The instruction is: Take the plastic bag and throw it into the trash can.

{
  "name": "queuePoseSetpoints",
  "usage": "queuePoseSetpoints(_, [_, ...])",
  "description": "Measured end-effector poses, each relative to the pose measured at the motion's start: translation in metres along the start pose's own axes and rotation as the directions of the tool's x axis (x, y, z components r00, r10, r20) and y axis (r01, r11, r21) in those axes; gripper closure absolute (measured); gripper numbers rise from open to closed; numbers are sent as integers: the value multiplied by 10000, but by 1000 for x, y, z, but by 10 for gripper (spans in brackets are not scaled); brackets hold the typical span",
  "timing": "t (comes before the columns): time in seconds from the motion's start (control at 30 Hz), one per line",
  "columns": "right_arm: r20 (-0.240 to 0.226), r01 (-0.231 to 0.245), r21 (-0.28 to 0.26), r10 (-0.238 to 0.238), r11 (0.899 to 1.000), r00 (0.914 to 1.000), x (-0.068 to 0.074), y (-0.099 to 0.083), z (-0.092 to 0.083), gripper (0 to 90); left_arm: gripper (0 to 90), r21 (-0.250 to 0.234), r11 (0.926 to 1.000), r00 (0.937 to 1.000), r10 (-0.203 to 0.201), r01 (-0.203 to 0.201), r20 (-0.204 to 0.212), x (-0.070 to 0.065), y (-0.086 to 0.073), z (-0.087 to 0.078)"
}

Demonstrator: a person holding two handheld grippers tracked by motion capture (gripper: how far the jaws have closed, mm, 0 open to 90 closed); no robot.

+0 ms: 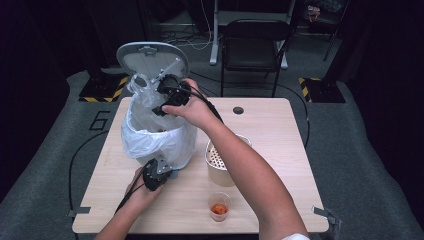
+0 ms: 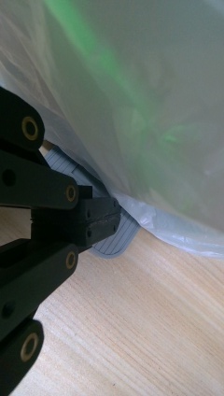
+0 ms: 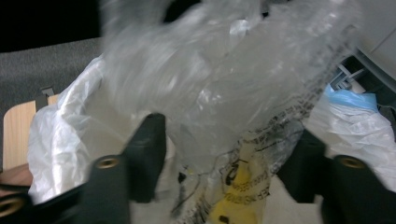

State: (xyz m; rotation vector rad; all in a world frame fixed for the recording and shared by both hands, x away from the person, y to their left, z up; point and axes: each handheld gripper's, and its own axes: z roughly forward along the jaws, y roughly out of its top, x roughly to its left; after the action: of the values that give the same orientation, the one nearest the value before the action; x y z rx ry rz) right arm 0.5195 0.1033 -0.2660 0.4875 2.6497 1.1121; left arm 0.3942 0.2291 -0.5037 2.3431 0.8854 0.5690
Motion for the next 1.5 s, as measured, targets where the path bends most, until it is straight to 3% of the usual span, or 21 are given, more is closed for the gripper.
queuePoseSetpoints(0.4, [550,-334,-50,336,9994,9979,-2,-5,3,146,900,61,10000,10000,24,-24,83,0,0,-1])
queuePoseSetpoints(0.6, [243,-559,-211,564,9982,9981,-3,-5,2,146,900,-3,10000,10000,-19,19,83,0,0,0])
queuePoseSetpoints(0.83, [278,-563,-114,566,9983,9980,-1,-5,0,175,900,-9,10000,9999,16,-16,105,1,0,0])
queuePoseSetpoints(1.03, [213,-398,-255,404,9989,9990,-1,-5,-11,205,900,-5,10000,9999,8,-8,105,1,0,0])
queuePoseSetpoints(1.33, [267,-647,-272,654,9975,9975,-3,-6,-24,225,900,70,10000,9999,21,-21,98,0,0,-1])
queuePoseSetpoints(1.5, [157,-565,-399,571,9976,9982,-2,-6,-34,242,900,10,10000,9999,18,-18,103,1,0,0])
